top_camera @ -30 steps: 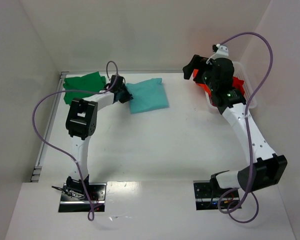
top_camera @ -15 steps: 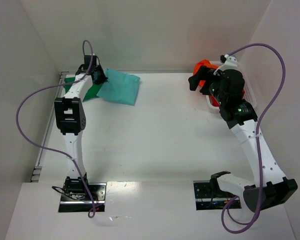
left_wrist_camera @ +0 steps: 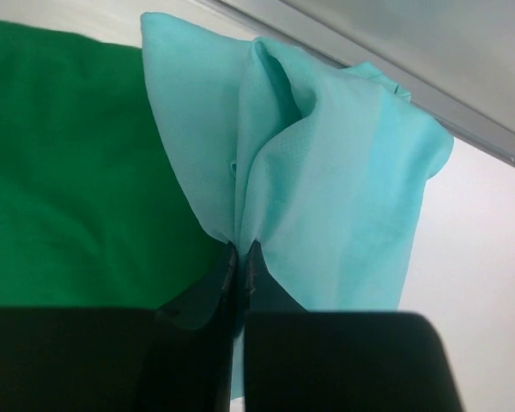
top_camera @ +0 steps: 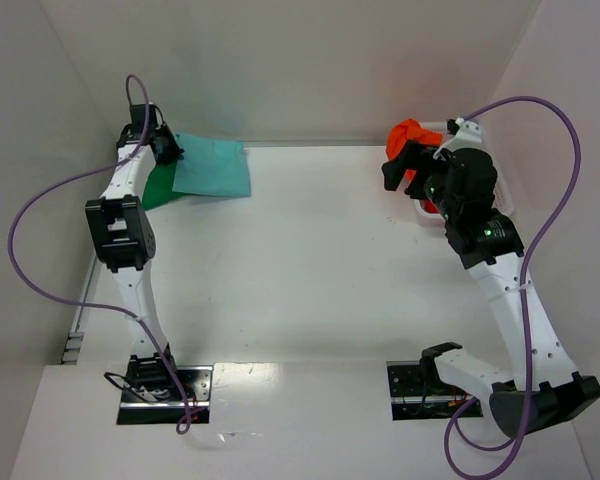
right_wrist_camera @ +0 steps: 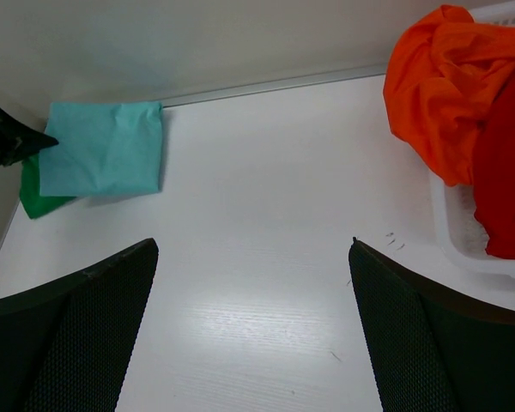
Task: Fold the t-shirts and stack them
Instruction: Put the neatly folded tshirt into the corner of the board with the left arm
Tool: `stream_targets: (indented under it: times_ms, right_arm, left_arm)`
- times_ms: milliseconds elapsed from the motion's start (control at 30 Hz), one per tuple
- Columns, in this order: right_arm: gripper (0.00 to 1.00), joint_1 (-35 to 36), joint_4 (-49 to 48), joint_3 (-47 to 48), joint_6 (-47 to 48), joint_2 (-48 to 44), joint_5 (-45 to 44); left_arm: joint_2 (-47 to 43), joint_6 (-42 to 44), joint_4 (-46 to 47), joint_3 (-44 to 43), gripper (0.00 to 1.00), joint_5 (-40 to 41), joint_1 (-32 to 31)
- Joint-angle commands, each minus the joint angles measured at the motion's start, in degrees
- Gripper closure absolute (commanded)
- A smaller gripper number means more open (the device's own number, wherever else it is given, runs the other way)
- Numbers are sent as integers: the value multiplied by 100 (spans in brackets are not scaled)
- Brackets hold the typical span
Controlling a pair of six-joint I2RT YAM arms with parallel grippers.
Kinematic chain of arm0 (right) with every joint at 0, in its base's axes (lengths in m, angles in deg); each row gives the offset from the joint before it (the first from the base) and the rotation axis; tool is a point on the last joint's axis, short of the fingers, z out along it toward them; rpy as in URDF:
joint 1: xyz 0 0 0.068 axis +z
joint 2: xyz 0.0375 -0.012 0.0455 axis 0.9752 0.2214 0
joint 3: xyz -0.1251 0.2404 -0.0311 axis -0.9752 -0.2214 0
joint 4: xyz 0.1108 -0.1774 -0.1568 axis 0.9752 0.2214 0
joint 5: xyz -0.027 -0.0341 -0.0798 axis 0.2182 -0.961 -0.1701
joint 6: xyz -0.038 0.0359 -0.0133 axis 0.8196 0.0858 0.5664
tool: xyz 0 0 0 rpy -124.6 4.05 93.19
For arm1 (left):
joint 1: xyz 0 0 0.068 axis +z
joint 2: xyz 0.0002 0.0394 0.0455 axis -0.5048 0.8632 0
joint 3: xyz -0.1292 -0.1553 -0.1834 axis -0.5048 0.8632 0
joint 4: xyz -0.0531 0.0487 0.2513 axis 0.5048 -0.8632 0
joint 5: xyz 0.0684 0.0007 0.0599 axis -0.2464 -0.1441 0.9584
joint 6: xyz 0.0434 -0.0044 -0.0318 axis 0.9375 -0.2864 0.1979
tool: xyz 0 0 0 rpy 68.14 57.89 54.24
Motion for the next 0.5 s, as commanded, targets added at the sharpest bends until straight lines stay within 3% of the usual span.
stream_targets:
  times_ms: [0,467]
  right_arm:
    - [3,-36,-3,-55,7,-70,-7]
    - [3,-36,-3,-55,7,-17,98]
  left_arm:
    - [-692,-185,274,221,100,-215,319]
    - [-1054,-363,521,547,100,-682,1128]
